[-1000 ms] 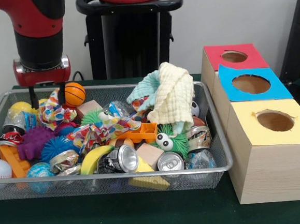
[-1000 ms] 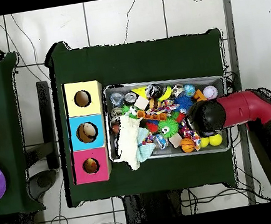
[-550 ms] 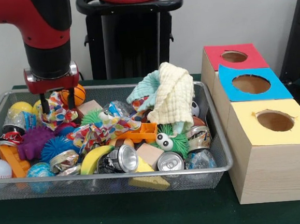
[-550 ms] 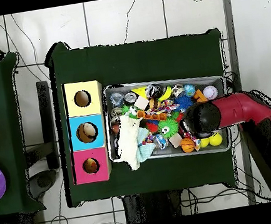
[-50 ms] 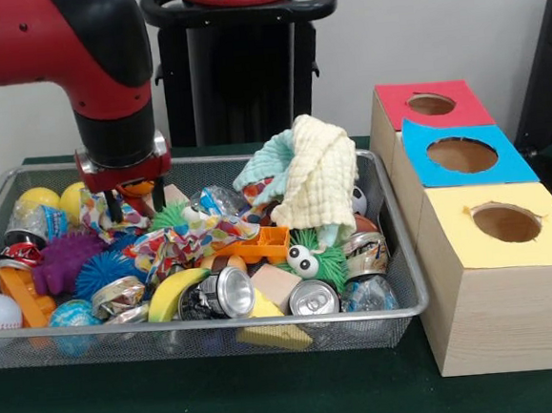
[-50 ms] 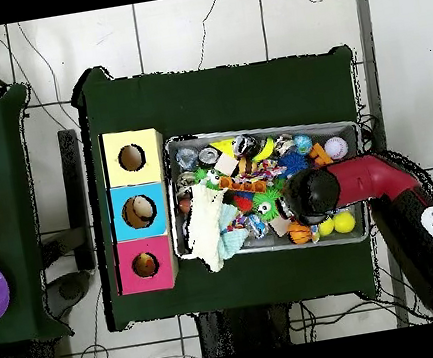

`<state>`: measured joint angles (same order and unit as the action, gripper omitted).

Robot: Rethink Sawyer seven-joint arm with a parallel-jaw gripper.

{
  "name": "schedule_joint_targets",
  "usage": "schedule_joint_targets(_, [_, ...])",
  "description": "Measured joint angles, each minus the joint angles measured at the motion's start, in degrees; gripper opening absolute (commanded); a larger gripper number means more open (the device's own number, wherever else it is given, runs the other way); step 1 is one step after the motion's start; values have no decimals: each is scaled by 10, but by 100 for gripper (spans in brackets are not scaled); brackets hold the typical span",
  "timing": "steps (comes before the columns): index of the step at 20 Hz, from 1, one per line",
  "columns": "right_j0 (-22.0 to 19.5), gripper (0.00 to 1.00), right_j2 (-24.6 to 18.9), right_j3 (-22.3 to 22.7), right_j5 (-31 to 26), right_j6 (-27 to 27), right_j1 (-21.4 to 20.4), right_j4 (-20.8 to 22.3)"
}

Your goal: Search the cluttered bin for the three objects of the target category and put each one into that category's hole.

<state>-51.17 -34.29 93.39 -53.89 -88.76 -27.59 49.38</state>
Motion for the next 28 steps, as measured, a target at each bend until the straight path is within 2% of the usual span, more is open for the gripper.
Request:
schedule_joint_targets(1, [0, 100, 0, 0, 4, 0, 5, 4])
schedule_joint_targets(2, [0, 0, 0, 0, 8, 0, 10, 8])
schedule_joint_targets(13, [2, 0, 0, 0, 24, 0, 7, 16])
schedule_joint_targets(17, [3, 0, 0, 7, 24, 0, -14, 15])
schedule_joint_targets(22, [5, 0, 0, 23, 23, 0, -71, -1])
schedule_joint_targets(28, [5, 0, 0, 28, 23, 0, -109, -15])
